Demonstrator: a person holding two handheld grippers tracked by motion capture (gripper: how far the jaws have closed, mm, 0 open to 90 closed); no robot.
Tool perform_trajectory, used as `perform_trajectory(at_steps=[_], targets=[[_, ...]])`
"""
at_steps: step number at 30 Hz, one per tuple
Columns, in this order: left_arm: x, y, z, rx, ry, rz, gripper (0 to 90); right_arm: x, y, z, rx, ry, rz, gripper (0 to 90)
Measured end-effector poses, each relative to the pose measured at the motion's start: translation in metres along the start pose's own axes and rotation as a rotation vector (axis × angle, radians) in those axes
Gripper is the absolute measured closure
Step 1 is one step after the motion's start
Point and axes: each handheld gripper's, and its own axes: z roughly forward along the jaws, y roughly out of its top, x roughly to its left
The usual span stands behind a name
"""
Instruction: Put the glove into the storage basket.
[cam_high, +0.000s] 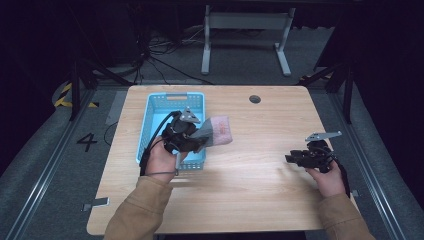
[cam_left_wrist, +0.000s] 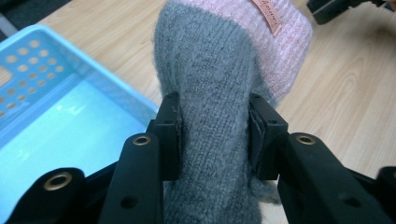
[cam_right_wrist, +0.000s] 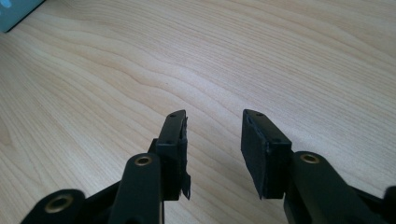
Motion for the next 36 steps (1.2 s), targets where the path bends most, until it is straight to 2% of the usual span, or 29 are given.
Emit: perform_trajectory(at_steps=[12,18,21,22,24,33,36], targets=[[0.05,-0.023,-0.012,0.032,0.065,-0.076,62.6,0.001,-0.002,-0.002,-0.001,-0.008,-0.002,60.5],[0.068,-0.031,-0.013,0.046,0.084,-0.109,62.5,0.001,-0.003,-0.002,0.001,-0.008,0.0,60.2],[0.075,-0.035,-0.013,0.03,0.088,-0.112,62.3,0.001,-0.004,-0.001,0.006,-0.003,0.0,59.8],[0.078,-0.036,-0.012,0.019,0.084,-0.131,62.3,0.001,-0.004,-0.001,0.006,-0.004,-0.001,59.8],[0.081,-0.038,-0.009,0.022,0.086,-0.138,62.3,0.001,-0.004,-0.001,0.001,-0.005,-0.001,59.8],[0.09,-0.044,0.02,0.113,0.082,-0.135,62.3,0.002,-0.004,-0.002,0.0,-0.008,-0.005,59.8],[0.092,-0.046,0.03,0.149,0.085,-0.114,62.3,0.001,-0.005,-0.003,-0.001,-0.009,-0.003,59.7]])
